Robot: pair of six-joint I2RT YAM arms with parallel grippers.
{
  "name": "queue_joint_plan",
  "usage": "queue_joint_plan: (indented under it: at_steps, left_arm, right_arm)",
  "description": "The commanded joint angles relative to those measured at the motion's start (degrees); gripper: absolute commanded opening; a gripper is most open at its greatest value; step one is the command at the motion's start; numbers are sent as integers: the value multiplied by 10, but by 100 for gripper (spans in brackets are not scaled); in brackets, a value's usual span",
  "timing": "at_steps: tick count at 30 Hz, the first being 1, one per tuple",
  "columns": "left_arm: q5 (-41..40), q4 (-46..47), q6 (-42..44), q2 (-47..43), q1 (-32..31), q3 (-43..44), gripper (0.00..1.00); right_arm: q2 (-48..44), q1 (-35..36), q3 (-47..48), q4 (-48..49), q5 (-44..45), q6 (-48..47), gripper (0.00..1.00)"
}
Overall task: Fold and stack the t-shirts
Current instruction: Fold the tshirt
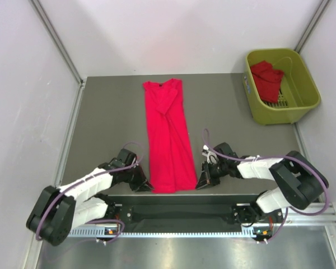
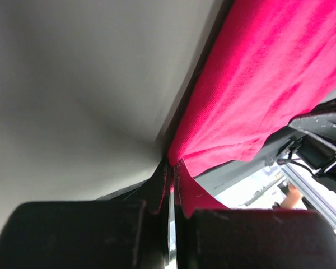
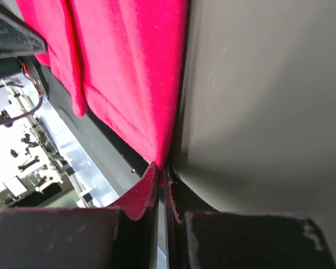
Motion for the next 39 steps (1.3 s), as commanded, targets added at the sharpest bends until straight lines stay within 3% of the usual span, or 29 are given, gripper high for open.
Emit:
queue_joint_plan:
  at_steps: [1, 9, 13, 16, 21, 26, 31, 39]
  left_arm:
    - [-44, -45, 3, -54, -2, -18, 0]
    - [-39, -130, -51, -219, -3, -62, 0]
    - [-47, -155, -54, -255, -3, -42, 0]
    - [-59, -153, -39, -233, -3, -6, 0]
    - [-96, -149, -3, -136, -2, 95, 0]
    - [-133, -107, 11, -33, 5, 188, 0]
    - [-136, -75, 33, 100, 65, 296, 0]
    - [-62, -43, 70, 314, 160, 497, 0]
  right_arm:
    - [-44, 32, -32, 43, 25, 34, 0]
    - [-80, 175, -69, 112, 94, 165, 0]
    - [-105, 174, -53, 71, 113, 158, 0]
    - [-118, 170, -30, 36, 118, 145, 0]
    - [-132, 104, 6, -27, 106, 116, 0]
    - [-88, 23, 112, -97, 62, 24, 0]
    - [26, -55, 257, -153, 25, -30, 0]
    - [239, -138, 500, -253, -24, -78, 0]
